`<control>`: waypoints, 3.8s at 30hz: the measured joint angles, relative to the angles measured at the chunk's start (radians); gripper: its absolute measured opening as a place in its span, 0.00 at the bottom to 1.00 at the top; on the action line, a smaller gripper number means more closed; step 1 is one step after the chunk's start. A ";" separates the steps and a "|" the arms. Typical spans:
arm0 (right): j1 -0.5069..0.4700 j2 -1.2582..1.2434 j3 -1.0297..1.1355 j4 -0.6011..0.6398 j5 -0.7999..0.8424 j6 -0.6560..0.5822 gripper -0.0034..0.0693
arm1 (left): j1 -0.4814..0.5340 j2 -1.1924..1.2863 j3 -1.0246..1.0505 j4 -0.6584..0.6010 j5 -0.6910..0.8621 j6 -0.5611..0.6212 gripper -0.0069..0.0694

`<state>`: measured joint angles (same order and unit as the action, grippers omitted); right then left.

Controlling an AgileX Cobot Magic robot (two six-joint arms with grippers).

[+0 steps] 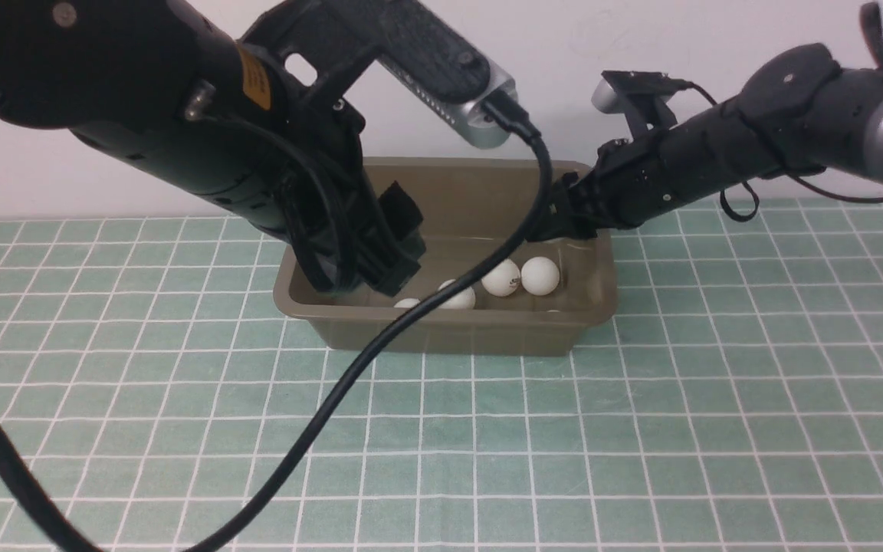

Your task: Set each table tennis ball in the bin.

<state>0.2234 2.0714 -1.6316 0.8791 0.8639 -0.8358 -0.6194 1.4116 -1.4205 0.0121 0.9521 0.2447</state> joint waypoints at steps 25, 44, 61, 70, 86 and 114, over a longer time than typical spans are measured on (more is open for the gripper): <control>-0.005 -0.322 -0.036 -0.243 -0.174 0.009 0.84 | 0.499 0.195 0.000 -0.403 -0.189 0.372 0.74; -0.116 -0.892 -0.033 -0.640 0.168 0.371 0.84 | 0.523 0.232 0.000 -0.732 -0.271 0.686 0.74; -0.116 -1.509 0.881 -0.802 -0.174 0.531 0.84 | 0.523 0.232 0.000 -0.773 -0.165 0.687 0.74; -0.116 -1.693 1.185 -0.797 -0.341 0.533 0.82 | 0.524 0.232 0.000 -0.790 -0.165 0.687 0.74; -0.116 -1.707 1.297 -0.797 -0.290 0.535 0.80 | 0.524 0.232 0.000 -1.020 -0.186 0.828 0.74; -0.116 -1.707 1.299 -0.797 -0.185 0.536 0.80 | 0.525 0.232 0.000 -1.565 -0.174 0.909 0.74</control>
<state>0.1077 0.3645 -0.3329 0.0818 0.6784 -0.2996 -0.0945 1.6438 -1.4205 -1.5525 0.7781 1.1533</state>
